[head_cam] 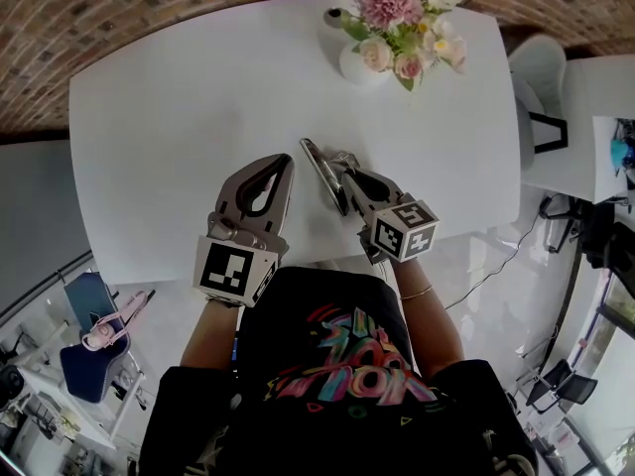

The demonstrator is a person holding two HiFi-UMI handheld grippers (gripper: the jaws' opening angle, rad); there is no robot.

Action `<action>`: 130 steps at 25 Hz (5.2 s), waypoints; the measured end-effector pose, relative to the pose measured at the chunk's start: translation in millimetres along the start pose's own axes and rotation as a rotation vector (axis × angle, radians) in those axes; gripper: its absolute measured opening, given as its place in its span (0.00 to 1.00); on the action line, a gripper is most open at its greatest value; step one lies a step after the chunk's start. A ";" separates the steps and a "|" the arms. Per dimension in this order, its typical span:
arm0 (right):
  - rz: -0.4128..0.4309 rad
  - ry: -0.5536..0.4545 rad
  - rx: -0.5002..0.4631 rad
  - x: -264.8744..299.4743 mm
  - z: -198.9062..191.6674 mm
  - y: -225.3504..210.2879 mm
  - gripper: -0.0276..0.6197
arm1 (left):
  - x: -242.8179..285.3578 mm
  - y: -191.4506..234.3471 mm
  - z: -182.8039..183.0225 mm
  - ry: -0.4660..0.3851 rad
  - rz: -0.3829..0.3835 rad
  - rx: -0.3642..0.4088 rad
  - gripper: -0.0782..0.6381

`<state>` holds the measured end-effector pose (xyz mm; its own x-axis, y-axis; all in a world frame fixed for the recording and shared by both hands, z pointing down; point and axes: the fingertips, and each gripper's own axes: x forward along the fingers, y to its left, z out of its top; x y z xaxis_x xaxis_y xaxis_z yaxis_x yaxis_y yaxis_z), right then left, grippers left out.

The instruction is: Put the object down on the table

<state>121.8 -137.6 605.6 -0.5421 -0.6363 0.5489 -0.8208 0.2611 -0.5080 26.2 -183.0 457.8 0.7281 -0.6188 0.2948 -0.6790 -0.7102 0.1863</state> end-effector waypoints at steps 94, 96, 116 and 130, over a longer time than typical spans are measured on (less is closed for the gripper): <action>0.073 -0.471 -0.501 -156.7 177.5 150.5 0.07 | -111.1 -7.5 93.2 -0.219 0.223 0.052 0.14; 0.074 -0.467 -0.499 -156.2 177.2 150.1 0.07 | -110.0 -6.7 92.6 -0.216 0.221 0.053 0.14; 0.073 -0.448 -0.500 -155.3 175.2 147.3 0.07 | -108.7 -3.0 98.1 -0.220 0.211 0.067 0.14; 0.076 -0.439 -0.490 -156.6 167.8 143.2 0.07 | -105.1 -7.8 94.0 -0.213 0.180 0.089 0.14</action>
<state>119.3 -122.4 335.5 -0.5634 -0.8126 0.1493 -0.8261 0.5513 -0.1166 -36.2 -144.0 337.2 0.6066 -0.7873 0.1105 -0.7948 -0.6035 0.0631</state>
